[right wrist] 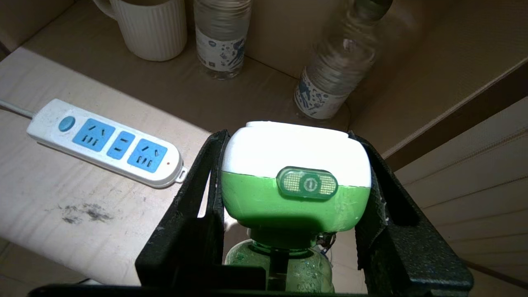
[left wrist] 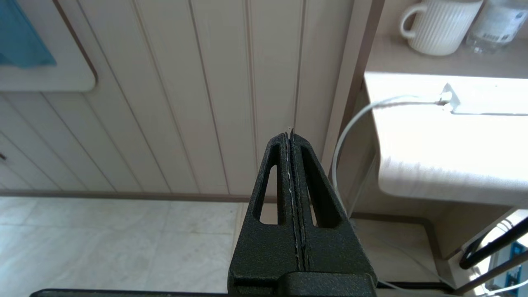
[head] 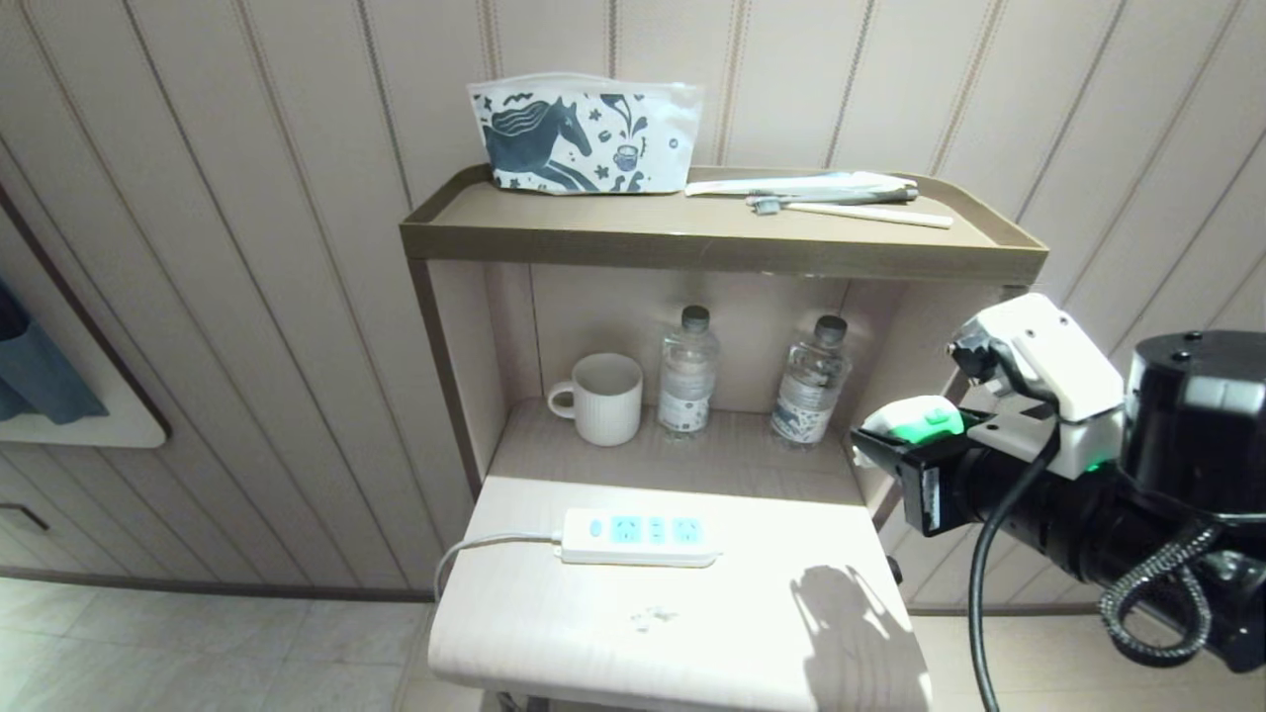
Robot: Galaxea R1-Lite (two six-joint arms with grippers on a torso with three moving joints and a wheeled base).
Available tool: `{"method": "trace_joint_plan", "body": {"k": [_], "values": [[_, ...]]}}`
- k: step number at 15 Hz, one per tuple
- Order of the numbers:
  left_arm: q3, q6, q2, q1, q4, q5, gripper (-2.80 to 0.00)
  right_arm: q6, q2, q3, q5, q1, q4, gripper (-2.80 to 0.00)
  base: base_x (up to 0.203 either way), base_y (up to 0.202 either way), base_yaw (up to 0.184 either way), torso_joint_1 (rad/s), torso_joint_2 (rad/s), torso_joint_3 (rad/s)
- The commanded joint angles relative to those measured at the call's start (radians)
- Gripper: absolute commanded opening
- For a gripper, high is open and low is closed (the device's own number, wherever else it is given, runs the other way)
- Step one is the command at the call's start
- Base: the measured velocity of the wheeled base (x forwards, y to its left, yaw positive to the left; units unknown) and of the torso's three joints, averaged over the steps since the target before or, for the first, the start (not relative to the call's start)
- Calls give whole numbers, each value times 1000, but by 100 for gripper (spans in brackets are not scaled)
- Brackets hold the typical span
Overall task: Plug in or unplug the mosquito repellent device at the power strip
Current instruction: Place the mosquito repellent liquid on the table
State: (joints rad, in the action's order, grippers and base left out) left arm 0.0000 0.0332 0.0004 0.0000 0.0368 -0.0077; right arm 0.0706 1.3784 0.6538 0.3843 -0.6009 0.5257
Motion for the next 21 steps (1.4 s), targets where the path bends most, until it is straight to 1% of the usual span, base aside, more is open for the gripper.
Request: {"method": "trace_joint_plan", "body": {"k": [1, 6, 11, 15, 16, 18, 19, 21], "values": [[0, 1, 0, 0, 0, 0, -280, 1, -14, 1, 2, 0, 3, -280, 0, 0, 0, -251, 546, 290], [0, 1, 0, 0, 0, 0, -280, 1, -38, 3, 2, -2, 2, -280, 0, 0, 0, -241, 536, 301], [0, 1, 0, 0, 0, 0, -280, 1, -47, 1, 4, -20, 2, -280, 0, 0, 0, -223, 513, 290], [0, 1, 0, 0, 0, 0, -280, -3, -58, 6, 4, -32, 4, -280, 0, 0, 0, -72, 176, 102], [0, 1, 0, 0, 0, 0, -280, -5, -57, 13, 13, -49, 6, -280, 0, 0, 0, -15, 41, 29], [0, 1, 0, 0, 0, 0, -280, -14, -42, 10, 83, -63, 13, -280, 0, 0, 0, 0, 0, 0], [0, 1, 0, 0, 0, 0, -280, -20, -32, -15, 117, -74, 71, -280, 0, 0, 0, 0, 0, 0], [0, 1, 0, 0, 0, 0, -280, -20, 13, -80, 169, -86, 255, -280, 0, 0, 0, 0, 0, 0]]}}
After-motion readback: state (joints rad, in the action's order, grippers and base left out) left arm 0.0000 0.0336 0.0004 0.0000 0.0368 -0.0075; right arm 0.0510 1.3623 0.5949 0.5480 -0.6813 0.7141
